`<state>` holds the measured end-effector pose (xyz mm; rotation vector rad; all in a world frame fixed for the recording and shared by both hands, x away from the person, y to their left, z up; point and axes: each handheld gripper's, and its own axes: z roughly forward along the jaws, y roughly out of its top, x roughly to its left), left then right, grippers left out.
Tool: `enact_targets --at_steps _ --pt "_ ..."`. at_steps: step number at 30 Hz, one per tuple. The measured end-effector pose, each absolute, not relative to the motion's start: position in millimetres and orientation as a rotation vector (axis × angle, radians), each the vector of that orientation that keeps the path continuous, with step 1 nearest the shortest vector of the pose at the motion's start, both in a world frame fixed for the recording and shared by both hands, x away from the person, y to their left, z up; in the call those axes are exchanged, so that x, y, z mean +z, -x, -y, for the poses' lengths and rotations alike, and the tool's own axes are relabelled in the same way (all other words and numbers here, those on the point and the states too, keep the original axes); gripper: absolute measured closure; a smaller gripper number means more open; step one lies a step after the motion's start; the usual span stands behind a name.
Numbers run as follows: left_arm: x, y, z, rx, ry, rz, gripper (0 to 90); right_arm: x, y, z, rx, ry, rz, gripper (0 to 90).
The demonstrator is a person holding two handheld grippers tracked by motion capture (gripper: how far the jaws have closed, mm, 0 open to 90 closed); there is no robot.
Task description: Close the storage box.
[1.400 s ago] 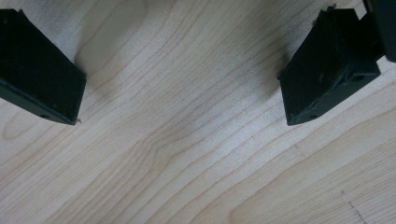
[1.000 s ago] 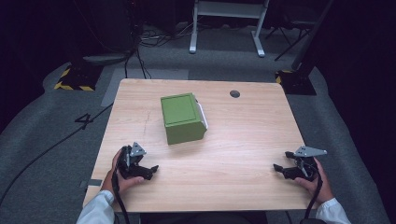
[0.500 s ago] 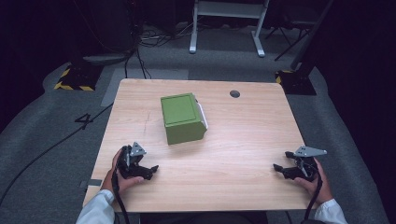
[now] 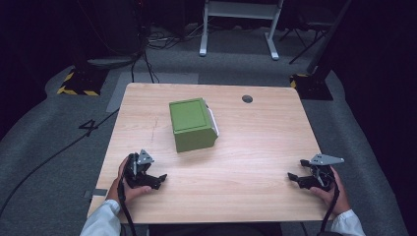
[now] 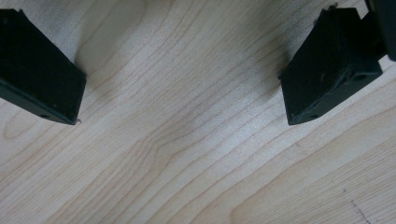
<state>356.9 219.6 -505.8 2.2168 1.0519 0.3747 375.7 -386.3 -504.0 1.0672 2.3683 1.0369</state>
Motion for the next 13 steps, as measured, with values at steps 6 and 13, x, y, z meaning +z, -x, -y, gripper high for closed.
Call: enact_targets --at_steps 6,13 --pt "-505.8 -357.1 -219.5 0.374 -2.216 -1.05 0.1 -504.0 -375.7 386.3 1.037 -1.067 -2.368 15.1" --pt "-505.9 -357.7 -219.3 0.375 -2.217 -1.046 0.2 -504.0 -375.6 386.3 1.038 -1.067 -2.369 15.2"
